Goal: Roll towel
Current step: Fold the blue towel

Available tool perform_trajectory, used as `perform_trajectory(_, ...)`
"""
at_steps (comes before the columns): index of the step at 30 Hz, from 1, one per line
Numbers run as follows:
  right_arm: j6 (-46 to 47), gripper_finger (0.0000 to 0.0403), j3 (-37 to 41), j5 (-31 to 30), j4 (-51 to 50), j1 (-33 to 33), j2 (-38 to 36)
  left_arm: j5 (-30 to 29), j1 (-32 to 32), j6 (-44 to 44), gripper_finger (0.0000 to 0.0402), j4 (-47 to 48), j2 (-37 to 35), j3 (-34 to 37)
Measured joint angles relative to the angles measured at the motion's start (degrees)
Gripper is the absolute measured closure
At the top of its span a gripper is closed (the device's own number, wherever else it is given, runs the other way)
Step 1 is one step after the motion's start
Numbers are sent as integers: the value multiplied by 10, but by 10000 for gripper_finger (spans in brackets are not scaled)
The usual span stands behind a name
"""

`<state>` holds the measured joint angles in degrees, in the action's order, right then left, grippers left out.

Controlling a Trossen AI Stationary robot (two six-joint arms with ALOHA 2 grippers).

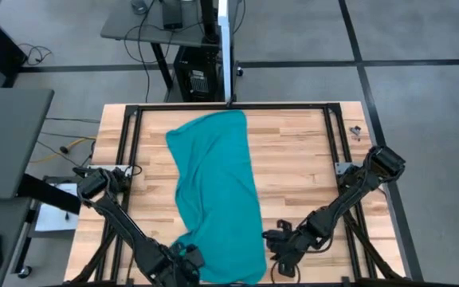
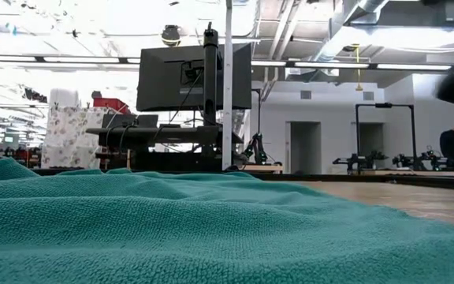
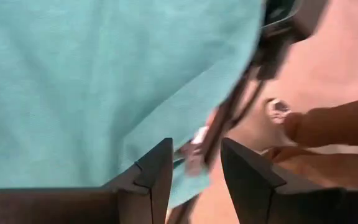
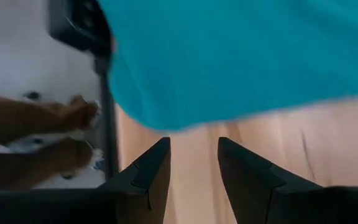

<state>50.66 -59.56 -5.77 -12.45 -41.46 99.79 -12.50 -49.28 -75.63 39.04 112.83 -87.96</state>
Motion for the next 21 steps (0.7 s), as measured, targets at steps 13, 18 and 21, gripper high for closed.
perform_trajectory(13,25,276,0,-17,166,16,97,7,-37,-139,281,-5,53,2)
perform_trajectory(18,33,276,-1,-17,171,23,124,4,-45,-135,281,-8,61,2)
perform_trajectory(21,32,276,-3,-16,156,23,128,-7,-48,-133,281,-10,67,2)
